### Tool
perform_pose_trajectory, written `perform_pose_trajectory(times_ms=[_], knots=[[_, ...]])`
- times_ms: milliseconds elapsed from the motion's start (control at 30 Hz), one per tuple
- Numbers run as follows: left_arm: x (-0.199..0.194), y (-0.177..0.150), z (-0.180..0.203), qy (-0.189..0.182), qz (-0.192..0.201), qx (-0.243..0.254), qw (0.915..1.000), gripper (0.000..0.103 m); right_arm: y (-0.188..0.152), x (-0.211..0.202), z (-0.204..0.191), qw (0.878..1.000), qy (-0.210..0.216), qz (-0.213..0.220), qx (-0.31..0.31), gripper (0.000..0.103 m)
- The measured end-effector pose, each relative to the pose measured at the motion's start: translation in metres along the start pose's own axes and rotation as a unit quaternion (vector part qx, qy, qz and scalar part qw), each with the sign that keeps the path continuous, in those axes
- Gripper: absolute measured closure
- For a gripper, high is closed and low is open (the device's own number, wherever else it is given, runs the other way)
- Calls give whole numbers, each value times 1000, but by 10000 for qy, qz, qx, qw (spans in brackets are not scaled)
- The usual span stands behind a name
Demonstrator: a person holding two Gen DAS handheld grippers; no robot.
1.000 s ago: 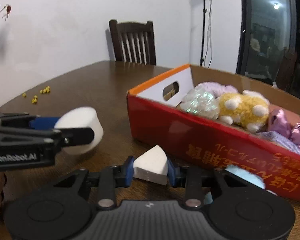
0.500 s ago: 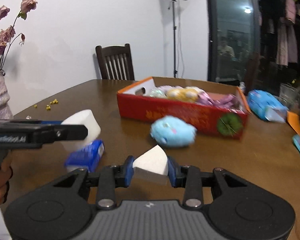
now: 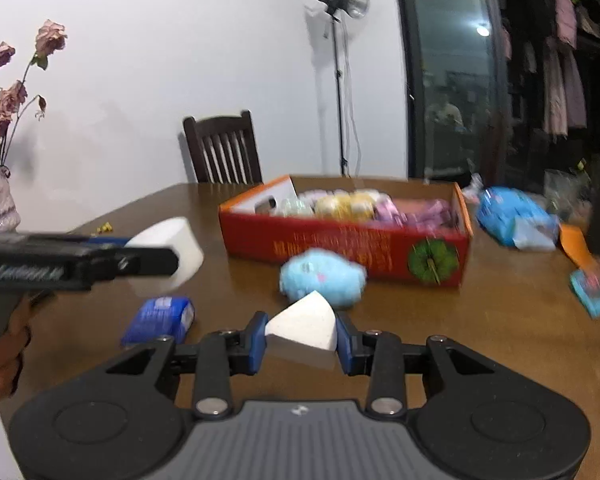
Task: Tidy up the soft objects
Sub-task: 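Lower both sponges into the box and open both grippers, then withdraw both grippers and move the right gripper to the blue plush toy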
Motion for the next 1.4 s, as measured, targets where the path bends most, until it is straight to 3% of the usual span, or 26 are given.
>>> perform_pose_trajectory(times_ms=[133, 300, 500, 567, 633, 700, 767, 933, 1033, 1200, 1400], knots=[[32, 58, -38, 368, 231, 40, 9990, 47, 52, 24, 8, 9989, 31, 272, -374, 68], [97, 103, -71, 279, -128, 161, 9994, 46, 117, 88, 28, 9978, 219, 183, -605, 67], [175, 109, -90, 288, -811, 400, 9955, 46, 160, 188, 45, 9967, 386, -449, -564, 66], [190, 105, -93, 284, -981, 476, 9936, 40, 166, 210, 45, 9957, 493, -596, -504, 64], [195, 102, -96, 274, -979, 435, 9939, 27, 169, 227, 41, 9946, 565, -705, -509, 60], [193, 100, -98, 162, -915, 388, 9949, 25, 167, 237, 36, 9923, 718, -827, -583, 51], [191, 99, -103, 138, -880, 284, 9956, 23, 164, 240, 33, 9910, 864, -834, -589, 48], [180, 108, -103, 200, -820, 196, 9962, 23, 165, 230, 39, 9932, 703, -755, -541, 48], [154, 119, -95, 245, -628, 247, 9974, 23, 173, 207, 46, 9957, 510, -594, -502, 48], [90, 126, -76, 289, -210, 353, 9987, 20, 183, 138, 53, 9982, 107, -219, -546, 44], [21, 100, -53, 342, -27, 459, 9984, 19, 164, 52, 49, 9976, -198, 95, -663, 39]])
Point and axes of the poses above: each gripper's, at about its wrist camera, not at the fingertips, and x roughly the way its jaws point, z to its right, y to its top, the point moved 1 cm from there along x, roughly the way its jaws point, and after that the axes turned 11 degrees about -z, right-handed, at the moved point
